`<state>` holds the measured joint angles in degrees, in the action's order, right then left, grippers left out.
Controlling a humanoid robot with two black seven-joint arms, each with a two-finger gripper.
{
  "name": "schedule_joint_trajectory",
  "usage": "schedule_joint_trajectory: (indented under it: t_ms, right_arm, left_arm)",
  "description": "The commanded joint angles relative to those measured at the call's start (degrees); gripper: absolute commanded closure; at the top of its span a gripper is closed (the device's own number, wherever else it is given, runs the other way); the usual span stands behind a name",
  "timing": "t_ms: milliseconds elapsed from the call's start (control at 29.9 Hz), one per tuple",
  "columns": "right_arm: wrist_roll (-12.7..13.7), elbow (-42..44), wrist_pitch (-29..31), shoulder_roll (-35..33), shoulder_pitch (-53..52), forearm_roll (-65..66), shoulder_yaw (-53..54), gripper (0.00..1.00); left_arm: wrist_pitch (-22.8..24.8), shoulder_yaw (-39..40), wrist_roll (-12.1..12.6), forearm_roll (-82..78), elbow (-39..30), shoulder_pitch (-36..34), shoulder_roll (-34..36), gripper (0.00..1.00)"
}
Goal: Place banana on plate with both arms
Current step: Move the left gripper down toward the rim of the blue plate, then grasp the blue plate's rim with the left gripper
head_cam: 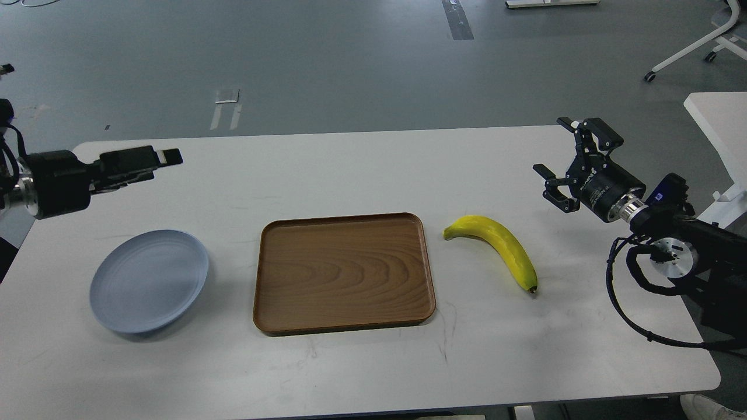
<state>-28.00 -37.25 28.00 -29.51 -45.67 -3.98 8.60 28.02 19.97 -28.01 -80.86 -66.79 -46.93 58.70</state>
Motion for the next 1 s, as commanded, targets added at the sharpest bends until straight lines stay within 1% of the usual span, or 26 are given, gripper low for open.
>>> schedule_joint_trajectory:
  t_ms: [0, 67, 167, 267, 334, 602, 702, 802, 969]
  right_arm:
    - [0.0, -0.19, 0.0, -0.1, -0.03, 0.12, 0.01, 0.0]
    - [0.0, -0.19, 0.0, -0.1, 0.06, 0.12, -0.08, 0.0]
    - [0.0, -0.28, 0.0, -0.37, 0.06, 0.12, -0.08, 0.0]
    - [0.0, -0.28, 0.0, -0.46, 0.14, 0.12, 0.01, 0.0]
    - [0.0, -0.37, 0.0, -0.46, 0.14, 0.12, 0.01, 0.0]
    - [0.0, -0.28, 0.0, -0.37, 0.14, 0.12, 0.01, 0.0]
    - [0.0, -0.28, 0.0, -0.37, 0.23, 0.12, 0.01, 0.0]
    - [0.0, -0.28, 0.0, -0.37, 0.23, 0.12, 0.01, 0.0]
    - [0.0, -0.28, 0.0, -0.46, 0.23, 0.12, 0.01, 0.0]
  left_arm:
    - [-1.21, -1.94, 0.01, -10.1, -0.27, 0.96, 0.27, 0.0]
    - [-1.74, -3.96, 0.01, -12.04, 1.12, 1.58, 0.8, 0.0]
    - [-2.97, -4.85, 0.01, -11.69, 3.41, 2.98, 1.15, 0.0]
    - [-6.3, -4.76, 0.01, -11.08, 6.92, 6.75, 1.16, 0.0]
    - [-7.36, -4.85, 0.01, -11.08, 9.12, 7.81, 0.89, 0.01]
    - [-7.63, -4.85, 0.01, -7.57, 13.61, 11.33, 0.28, 0.02]
    - [-7.81, -4.85, 0.01, -6.51, 16.5, 12.47, -1.83, 0.03]
    - [-7.81, -4.85, 0.01, -6.24, 18.88, 12.92, -2.71, 0.04]
    - [-7.72, -4.85, 0.01, -6.25, 20.99, 13.18, -3.85, 0.05]
